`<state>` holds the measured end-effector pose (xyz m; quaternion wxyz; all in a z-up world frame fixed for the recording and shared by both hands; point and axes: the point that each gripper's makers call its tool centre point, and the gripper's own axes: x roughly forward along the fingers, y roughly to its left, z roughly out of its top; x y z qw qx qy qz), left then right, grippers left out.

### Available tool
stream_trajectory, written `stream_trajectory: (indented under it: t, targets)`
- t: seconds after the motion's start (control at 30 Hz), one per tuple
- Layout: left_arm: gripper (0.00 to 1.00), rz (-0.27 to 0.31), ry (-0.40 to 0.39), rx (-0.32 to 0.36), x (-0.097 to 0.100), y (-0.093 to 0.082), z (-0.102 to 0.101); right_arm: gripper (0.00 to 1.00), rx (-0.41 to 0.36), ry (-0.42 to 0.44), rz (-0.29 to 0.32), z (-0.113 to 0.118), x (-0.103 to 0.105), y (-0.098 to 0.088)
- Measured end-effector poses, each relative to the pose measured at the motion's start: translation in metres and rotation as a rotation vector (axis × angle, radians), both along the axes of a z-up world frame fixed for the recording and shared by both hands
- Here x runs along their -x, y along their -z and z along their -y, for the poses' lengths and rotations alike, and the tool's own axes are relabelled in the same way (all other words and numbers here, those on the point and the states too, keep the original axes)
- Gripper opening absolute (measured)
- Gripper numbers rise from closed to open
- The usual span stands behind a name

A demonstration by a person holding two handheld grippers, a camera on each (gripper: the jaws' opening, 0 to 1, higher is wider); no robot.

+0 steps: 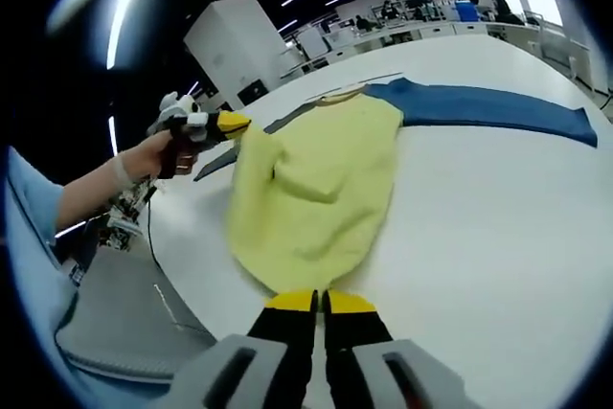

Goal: Fold the garment on the visible template until the final outline fits inside the template.

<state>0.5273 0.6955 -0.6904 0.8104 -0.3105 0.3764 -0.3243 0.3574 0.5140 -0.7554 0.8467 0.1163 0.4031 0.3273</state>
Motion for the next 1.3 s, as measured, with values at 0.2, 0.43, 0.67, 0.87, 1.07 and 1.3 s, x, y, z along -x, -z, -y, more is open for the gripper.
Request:
stream_trajectory:
  t: [0.2,0.43,0.67,0.87,1.07,1.3]
  targets:
    - [0.0,0.016,0.042,-0.078,-0.028,0.013,0.011,0.0,-0.003,0.034,0.003,0.008,-0.008,-0.001]
    - [0.0,-0.016,0.033,-0.108,-0.039,0.033,0.011,0.0,-0.002,0.05,-0.013,0.012,-0.008,0.002]
    - [0.0,0.005,0.036,-0.141,-0.041,0.041,0.018,0.0,-0.003,0.051,-0.021,0.011,-0.008,0.002]
    - [0.0,0.037,0.047,-0.161,-0.041,0.042,0.019,0.0,-0.005,0.051,-0.017,0.01,-0.009,0.0]
    - [0.1,0.085,0.099,-0.125,-0.034,0.035,0.019,0.0,-0.006,0.048,-0.019,0.008,-0.008,0.0]
    - [0.47,0.221,0.151,-0.194,-0.028,0.023,0.018,0.0,-0.006,0.041,-0.019,0.007,-0.007,-0.001]
